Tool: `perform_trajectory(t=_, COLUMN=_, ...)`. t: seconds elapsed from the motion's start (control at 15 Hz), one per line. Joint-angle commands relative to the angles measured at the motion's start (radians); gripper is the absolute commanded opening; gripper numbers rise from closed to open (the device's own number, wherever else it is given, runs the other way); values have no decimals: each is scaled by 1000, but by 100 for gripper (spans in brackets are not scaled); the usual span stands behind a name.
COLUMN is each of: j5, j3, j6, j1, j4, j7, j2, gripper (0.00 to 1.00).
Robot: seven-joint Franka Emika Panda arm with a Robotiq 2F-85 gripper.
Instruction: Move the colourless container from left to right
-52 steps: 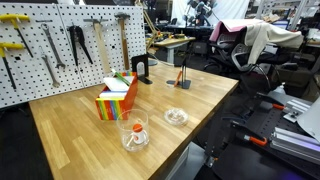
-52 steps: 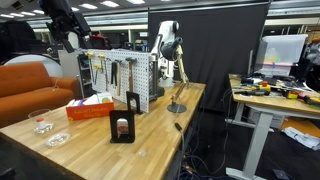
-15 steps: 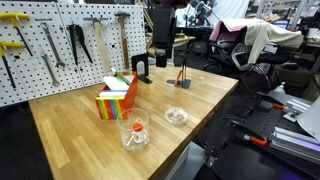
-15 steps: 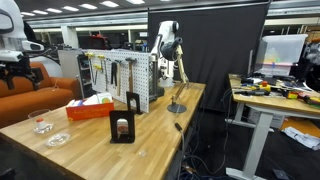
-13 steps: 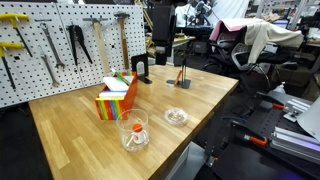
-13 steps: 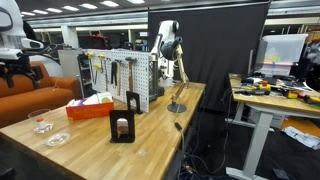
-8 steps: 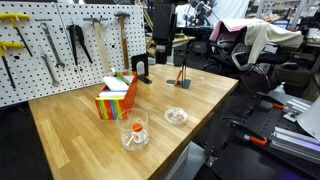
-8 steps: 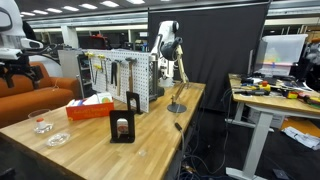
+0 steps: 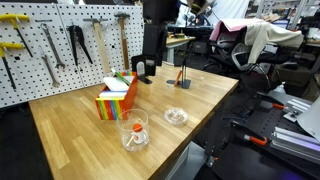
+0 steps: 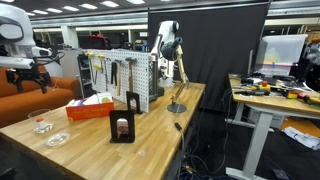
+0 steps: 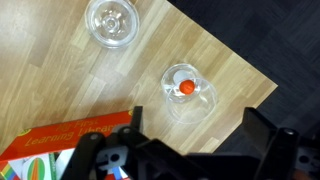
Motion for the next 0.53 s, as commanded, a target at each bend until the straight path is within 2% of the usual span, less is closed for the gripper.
perform_trajectory(t=0.0, j5=20, j3=17, j6=51, j1=-22, j4=79, j7=-51, j2=134, gripper=100)
perform_trajectory(t=0.47, j5=-88, j3=32, j6=81, j1=-39, j4=196, j7=-27, j2=353, gripper=100)
